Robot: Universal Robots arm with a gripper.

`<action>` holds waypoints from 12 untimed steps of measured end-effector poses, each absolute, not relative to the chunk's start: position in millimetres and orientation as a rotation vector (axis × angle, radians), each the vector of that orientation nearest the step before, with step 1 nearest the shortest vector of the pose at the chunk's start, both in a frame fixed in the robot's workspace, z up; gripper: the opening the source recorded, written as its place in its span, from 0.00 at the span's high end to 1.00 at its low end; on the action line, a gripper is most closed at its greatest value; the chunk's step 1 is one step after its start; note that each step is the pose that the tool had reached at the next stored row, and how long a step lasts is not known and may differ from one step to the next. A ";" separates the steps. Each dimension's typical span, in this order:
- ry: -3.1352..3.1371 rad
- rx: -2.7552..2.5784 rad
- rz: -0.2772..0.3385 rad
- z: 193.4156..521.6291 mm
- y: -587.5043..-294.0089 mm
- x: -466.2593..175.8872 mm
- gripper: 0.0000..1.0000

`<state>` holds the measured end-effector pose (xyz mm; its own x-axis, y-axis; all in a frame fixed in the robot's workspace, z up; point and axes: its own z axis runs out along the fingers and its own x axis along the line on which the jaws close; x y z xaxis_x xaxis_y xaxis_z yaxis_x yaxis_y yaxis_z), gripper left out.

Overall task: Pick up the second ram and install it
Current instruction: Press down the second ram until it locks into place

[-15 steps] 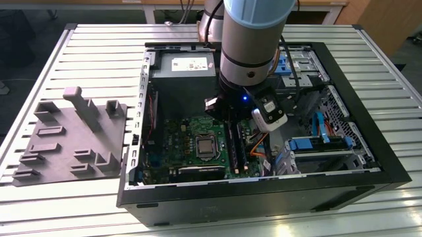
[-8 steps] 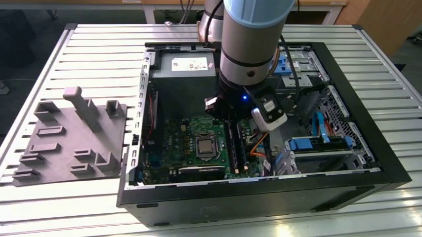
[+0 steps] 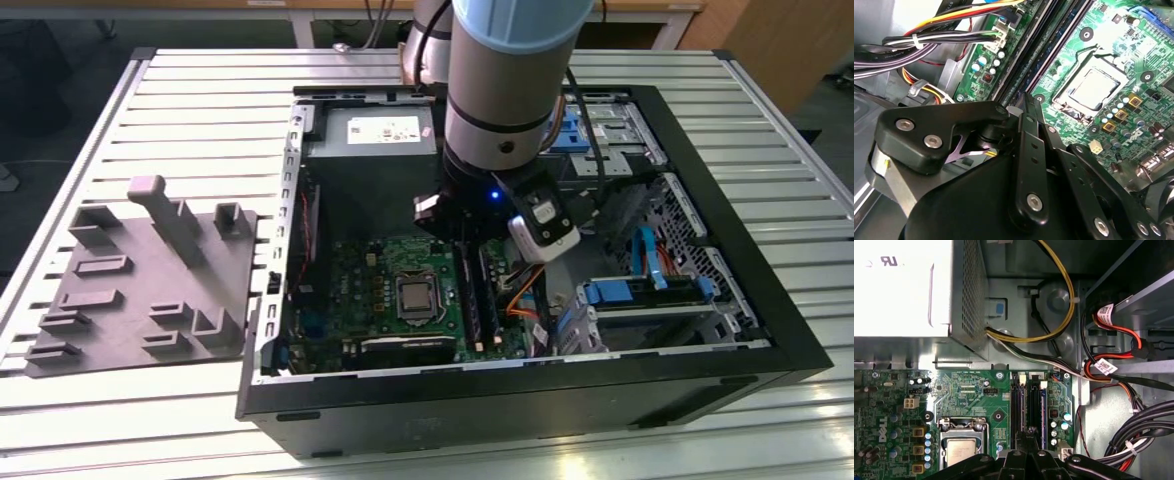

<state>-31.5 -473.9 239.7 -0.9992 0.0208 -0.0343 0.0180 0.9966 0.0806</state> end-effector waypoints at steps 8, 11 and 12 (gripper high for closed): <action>3.104 0.030 0.125 239.6 -471.3 -31.5 0.89; 3.104 0.035 0.125 239.6 -471.1 -31.5 0.89; 3.103 0.040 0.125 239.5 -471.0 -31.4 0.89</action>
<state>-31.4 -471.0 239.5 -0.9990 0.0269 -0.0343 0.0240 0.9964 0.0808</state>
